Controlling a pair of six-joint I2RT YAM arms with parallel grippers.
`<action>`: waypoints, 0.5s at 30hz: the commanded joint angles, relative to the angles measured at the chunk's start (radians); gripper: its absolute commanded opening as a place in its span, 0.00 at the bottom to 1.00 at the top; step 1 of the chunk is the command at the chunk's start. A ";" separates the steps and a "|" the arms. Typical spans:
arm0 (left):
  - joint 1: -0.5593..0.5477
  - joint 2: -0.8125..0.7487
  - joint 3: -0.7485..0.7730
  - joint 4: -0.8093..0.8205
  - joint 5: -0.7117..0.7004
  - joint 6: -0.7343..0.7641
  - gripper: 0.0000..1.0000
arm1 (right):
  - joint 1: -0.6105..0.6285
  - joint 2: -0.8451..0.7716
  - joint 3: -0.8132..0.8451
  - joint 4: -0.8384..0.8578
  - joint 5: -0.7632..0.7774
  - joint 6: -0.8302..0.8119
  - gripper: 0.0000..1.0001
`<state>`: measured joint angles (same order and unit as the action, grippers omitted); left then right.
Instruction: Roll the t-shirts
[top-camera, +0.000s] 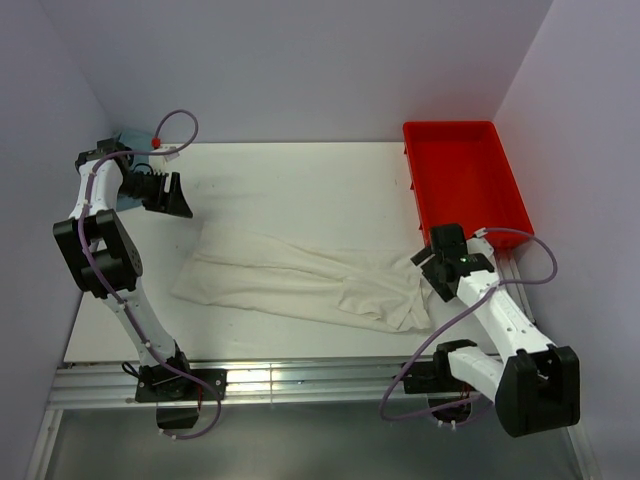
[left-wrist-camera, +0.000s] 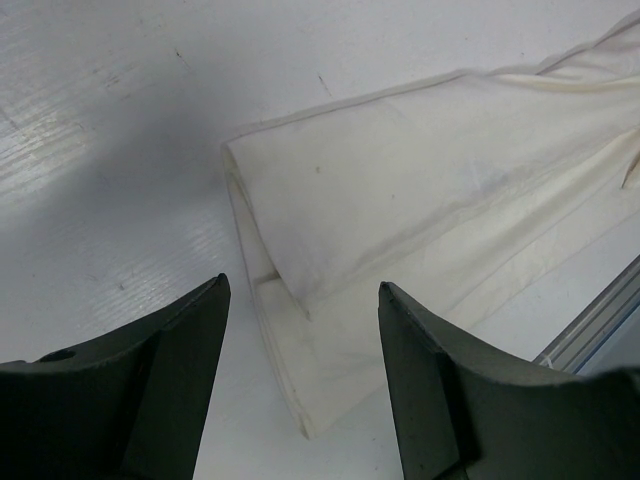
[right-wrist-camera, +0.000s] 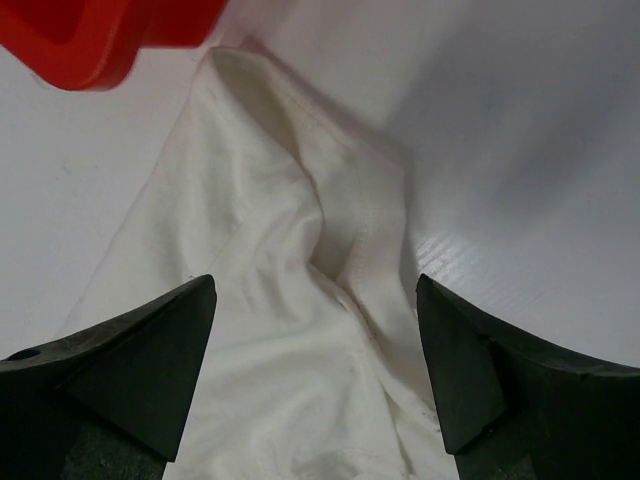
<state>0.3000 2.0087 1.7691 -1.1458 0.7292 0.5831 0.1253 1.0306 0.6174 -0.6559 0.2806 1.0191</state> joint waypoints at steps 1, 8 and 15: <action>0.007 -0.053 0.000 -0.006 0.024 0.020 0.67 | -0.007 -0.039 0.074 -0.018 0.042 -0.005 0.87; 0.005 -0.047 0.006 -0.008 0.022 0.018 0.67 | 0.002 0.090 0.335 -0.022 0.090 -0.108 0.82; 0.007 -0.044 0.016 -0.003 0.012 0.011 0.67 | 0.002 0.466 0.715 0.052 0.109 -0.301 0.79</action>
<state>0.3016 2.0087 1.7691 -1.1454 0.7277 0.5831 0.1265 1.3796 1.2201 -0.6487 0.3550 0.8375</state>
